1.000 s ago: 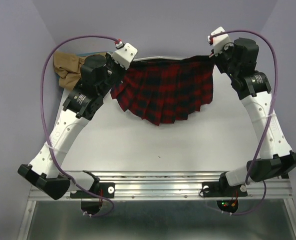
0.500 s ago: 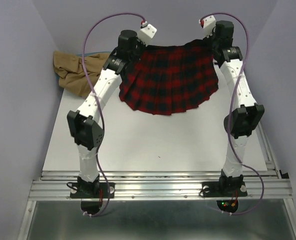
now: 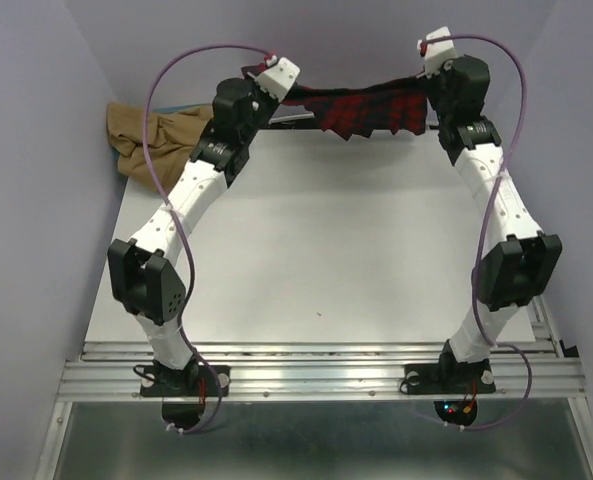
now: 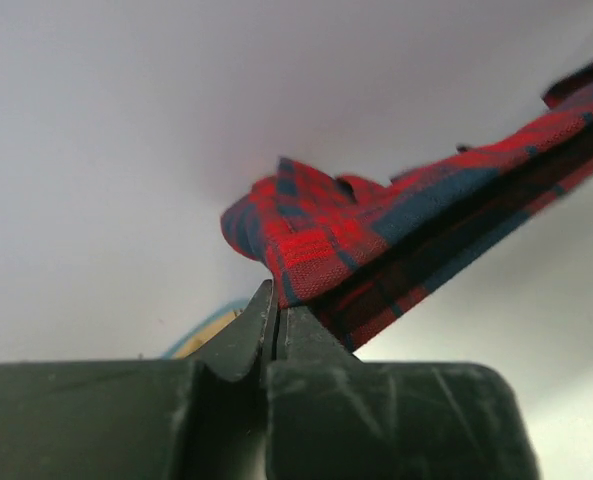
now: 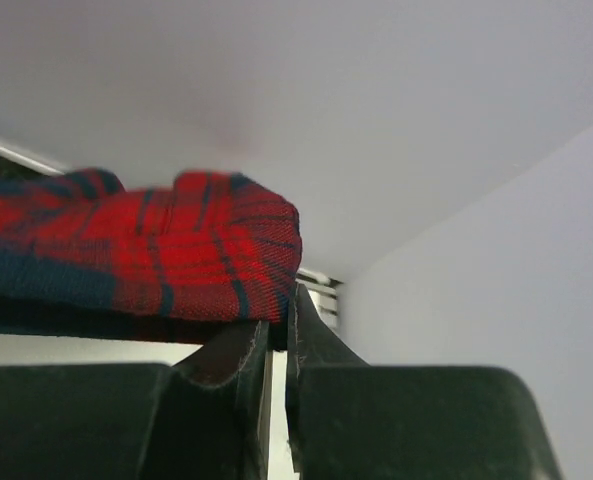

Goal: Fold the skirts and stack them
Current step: Flatten the skirt out

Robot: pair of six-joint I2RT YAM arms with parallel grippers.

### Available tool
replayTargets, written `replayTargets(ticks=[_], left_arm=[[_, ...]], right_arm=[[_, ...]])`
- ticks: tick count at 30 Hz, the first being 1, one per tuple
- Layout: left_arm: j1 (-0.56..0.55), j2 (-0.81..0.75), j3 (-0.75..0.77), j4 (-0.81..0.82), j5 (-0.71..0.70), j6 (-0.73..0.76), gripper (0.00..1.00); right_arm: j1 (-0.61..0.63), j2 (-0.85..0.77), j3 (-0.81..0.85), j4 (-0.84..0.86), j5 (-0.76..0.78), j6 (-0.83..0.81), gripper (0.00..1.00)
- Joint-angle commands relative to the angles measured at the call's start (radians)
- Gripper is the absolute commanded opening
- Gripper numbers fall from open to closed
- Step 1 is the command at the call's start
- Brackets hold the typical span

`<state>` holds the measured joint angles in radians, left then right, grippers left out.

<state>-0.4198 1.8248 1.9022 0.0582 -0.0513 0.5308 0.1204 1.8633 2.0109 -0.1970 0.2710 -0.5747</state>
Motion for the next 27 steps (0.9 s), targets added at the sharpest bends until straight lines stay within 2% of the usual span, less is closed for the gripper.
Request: replayTargets(ticks=[1,2,4,5,8,11,15,20,22,24,26,27], left_arm=[[0.052,-0.171,-0.329,0.14,-0.049,0.103,0.0],[0.047,-0.18,-0.465,0.141,-0.045,0.129,0.0],[0.039,-0.2,-0.593,0.134,-0.054,0.15,0.0],[0.035,-0.208,-0.706,0.109,-0.051,0.162,0.0],[0.007,-0.258,-0.915,0.082,-0.079,0.187,0.0],[-0.01,-0.338,-1.069,0.074,-0.085,0.199,0.0],[-0.019,-0.435,-1.161,0.023,-0.076,0.196,0.0],[-0.042,-0.489,-1.186,-0.12,-0.007,0.192,0.0],[-0.056,-0.513,-1.189,-0.156,0.03,0.195,0.0],[-0.079,-0.535,-1.189,-0.201,0.047,0.201,0.07],[-0.094,-0.573,-1.184,-0.239,0.088,0.202,0.22],[-0.112,-0.582,-1.181,-0.254,0.106,0.205,0.27]], right_arm=[[-0.077,-0.111,-0.405,0.127,0.004,-0.002,0.01],[-0.077,-0.122,-0.476,0.099,-0.034,-0.037,0.01],[-0.068,-0.145,-0.628,0.099,-0.081,-0.062,0.01],[-0.068,-0.168,-0.764,0.088,-0.091,-0.089,0.01],[-0.068,-0.234,-0.975,0.025,-0.116,-0.137,0.01],[-0.059,-0.306,-1.086,-0.05,-0.153,-0.16,0.01],[-0.059,-0.391,-1.172,-0.194,-0.205,-0.183,0.01],[-0.059,-0.398,-1.206,-0.301,-0.237,-0.205,0.02],[-0.05,-0.404,-1.206,-0.344,-0.259,-0.206,0.09],[-0.038,-0.417,-1.196,-0.37,-0.262,-0.205,0.16],[-0.028,-0.435,-1.175,-0.418,-0.302,-0.198,0.25],[-0.016,-0.438,-1.166,-0.439,-0.314,-0.194,0.47]])
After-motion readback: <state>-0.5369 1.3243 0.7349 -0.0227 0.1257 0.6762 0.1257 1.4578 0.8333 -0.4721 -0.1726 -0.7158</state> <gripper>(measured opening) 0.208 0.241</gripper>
